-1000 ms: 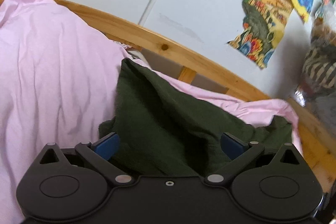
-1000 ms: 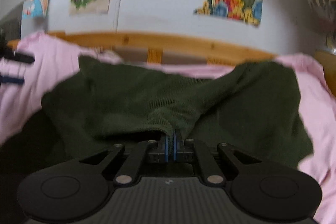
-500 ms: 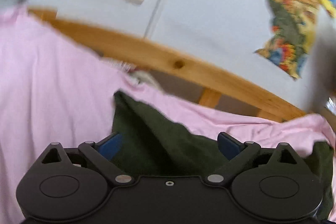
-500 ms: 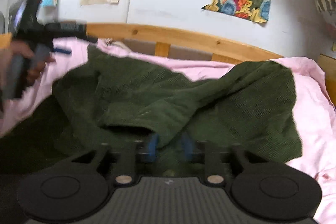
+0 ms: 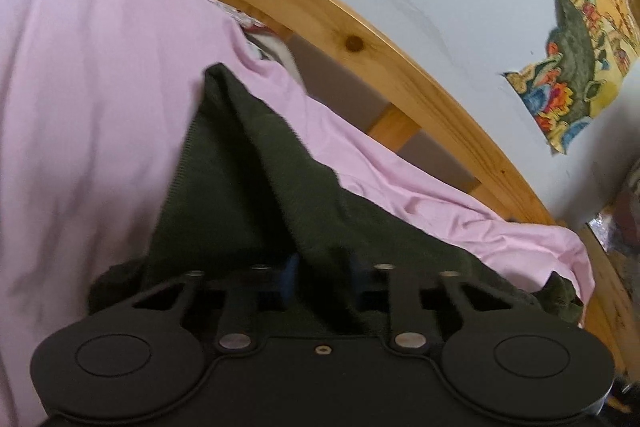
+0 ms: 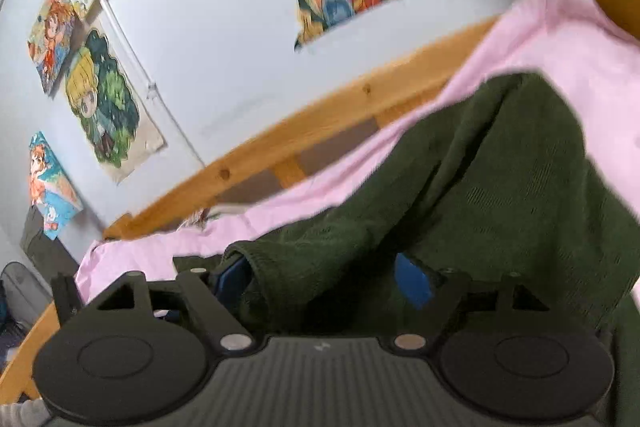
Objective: Fold large clothes
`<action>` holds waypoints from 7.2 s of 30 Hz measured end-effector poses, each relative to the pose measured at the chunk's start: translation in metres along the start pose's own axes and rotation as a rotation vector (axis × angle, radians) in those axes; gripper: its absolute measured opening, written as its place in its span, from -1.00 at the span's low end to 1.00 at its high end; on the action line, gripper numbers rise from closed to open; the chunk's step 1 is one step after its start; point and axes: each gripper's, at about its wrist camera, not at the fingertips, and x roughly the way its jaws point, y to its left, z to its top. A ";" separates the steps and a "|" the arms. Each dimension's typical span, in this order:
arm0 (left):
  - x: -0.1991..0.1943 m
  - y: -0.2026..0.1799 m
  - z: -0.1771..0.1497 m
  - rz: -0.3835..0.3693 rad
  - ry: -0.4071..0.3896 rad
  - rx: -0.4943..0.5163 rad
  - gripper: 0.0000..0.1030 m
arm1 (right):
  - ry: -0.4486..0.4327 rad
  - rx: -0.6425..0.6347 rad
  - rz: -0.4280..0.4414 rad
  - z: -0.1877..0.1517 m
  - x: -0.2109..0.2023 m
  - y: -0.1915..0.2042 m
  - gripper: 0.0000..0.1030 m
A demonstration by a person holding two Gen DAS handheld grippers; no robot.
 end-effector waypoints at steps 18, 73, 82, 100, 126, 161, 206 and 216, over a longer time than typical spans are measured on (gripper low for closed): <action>-0.043 -0.025 0.026 0.125 -0.078 0.291 -0.56 | 0.000 -0.111 -0.294 0.071 0.018 -0.001 0.28; -0.006 -0.048 -0.011 0.020 0.004 0.462 -0.01 | -0.181 -0.641 -0.421 -0.017 0.014 0.063 0.13; 0.031 -0.043 -0.053 0.082 0.228 0.496 -0.04 | 0.076 -0.649 -0.291 -0.064 0.077 0.057 0.22; -0.071 -0.052 -0.066 0.138 0.133 0.590 0.92 | 0.037 -0.487 -0.253 -0.065 -0.022 0.068 0.99; -0.229 -0.077 -0.303 0.029 0.504 1.169 0.99 | 0.358 -0.442 -0.185 -0.191 -0.162 0.097 0.99; -0.180 -0.099 -0.206 -0.027 0.445 0.740 -0.50 | 0.120 -0.578 0.150 -0.164 -0.218 0.096 0.99; -0.220 -0.100 -0.295 0.143 0.315 1.089 0.35 | 0.114 -0.545 -0.028 -0.191 -0.168 0.103 -0.71; -0.233 -0.051 -0.258 0.433 0.269 1.104 -0.31 | 0.090 -0.593 -0.060 -0.189 -0.172 0.106 -0.68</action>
